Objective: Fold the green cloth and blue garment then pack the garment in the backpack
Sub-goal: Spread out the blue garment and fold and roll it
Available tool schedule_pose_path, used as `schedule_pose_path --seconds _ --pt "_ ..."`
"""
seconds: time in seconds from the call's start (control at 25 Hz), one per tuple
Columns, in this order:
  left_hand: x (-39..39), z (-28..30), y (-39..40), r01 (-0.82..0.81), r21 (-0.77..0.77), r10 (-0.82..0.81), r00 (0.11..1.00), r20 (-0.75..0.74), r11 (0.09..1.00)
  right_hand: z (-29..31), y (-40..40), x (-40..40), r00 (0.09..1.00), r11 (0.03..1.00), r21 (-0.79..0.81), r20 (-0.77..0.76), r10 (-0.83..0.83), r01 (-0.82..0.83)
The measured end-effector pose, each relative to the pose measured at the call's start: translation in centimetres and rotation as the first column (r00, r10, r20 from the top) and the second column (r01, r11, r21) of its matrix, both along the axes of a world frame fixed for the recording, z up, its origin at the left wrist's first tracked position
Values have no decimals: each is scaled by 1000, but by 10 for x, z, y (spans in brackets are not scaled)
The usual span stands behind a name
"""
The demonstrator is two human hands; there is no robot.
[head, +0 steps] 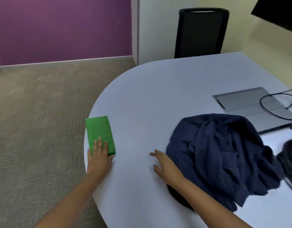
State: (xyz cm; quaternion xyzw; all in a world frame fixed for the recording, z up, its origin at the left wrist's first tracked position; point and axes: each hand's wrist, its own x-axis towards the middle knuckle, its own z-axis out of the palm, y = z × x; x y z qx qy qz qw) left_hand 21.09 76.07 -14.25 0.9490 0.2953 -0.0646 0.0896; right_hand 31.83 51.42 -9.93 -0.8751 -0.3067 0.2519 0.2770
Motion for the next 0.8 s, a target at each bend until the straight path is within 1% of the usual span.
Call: schedule_pose_path --seconds 0.04,0.08,0.12,0.16,0.2,0.24,0.28,0.36,0.4,0.44,0.48,0.56,0.6,0.64,0.68,0.72,0.76,0.8 --pt "5 0 -13 49 -7 -48 998 33 999 7 -12 2 992 999 -2 113 -48 49" --pt "9 -2 -29 127 -11 -126 991 36 992 14 -23 4 964 994 -9 245 -105 110" --pt "14 -2 -46 196 -29 -195 981 16 980 21 -33 7 910 985 -3 383 -160 175" --pt "19 0 -66 243 -60 -243 970 5 968 25 -44 10 834 973 7 514 -201 230" --pt "23 0 -84 284 -95 -285 959 4 954 28 -56 13 755 959 3 616 -226 284" --pt "27 7 -105 321 -121 -322 947 13 939 29 -72 16 703 936 -16 664 -254 353" --pt "32 13 -124 339 -158 -341 940 14 927 31 -90 21 702 902 -67 654 -283 426" --pt "45 27 -164 395 -254 -396 917 47 883 30 -127 29 779 799 -273 526 -342 535" --pt "50 33 -183 418 -295 -419 906 64 859 29 -145 32 807 752 -357 451 -382 555" --pt "54 40 -205 434 -306 -428 899 92 847 31 -164 35 827 744 -377 368 -426 551" --pt "59 48 -226 456 -304 -433 890 141 837 37 -176 40 827 767 -316 281 -486 558" --pt "67 64 -266 491 -360 -437 871 224 794 55 -195 51 799 797 -74 117 -590 600" --pt "71 74 -285 497 -428 -418 867 271 755 69 -200 55 807 807 72 39 -590 586" --pt "77 85 -307 477 -514 -364 878 310 713 87 -204 56 835 814 204 -42 -548 544" --pt "84 95 -326 441 -597 -266 894 361 671 108 -205 54 880 823 316 -119 -460 473" --pt "91 107 -344 386 -670 -82 895 438 634 129 -204 50 927 840 392 -155 -340 374" --pt "98 121 -360 318 -740 122 873 473 592 147 -203 44 961 848 452 -158 -228 276" --pt "103 134 -371 280 -805 284 833 474 523 160 -205 39 975 830 514 -165 -152 216"
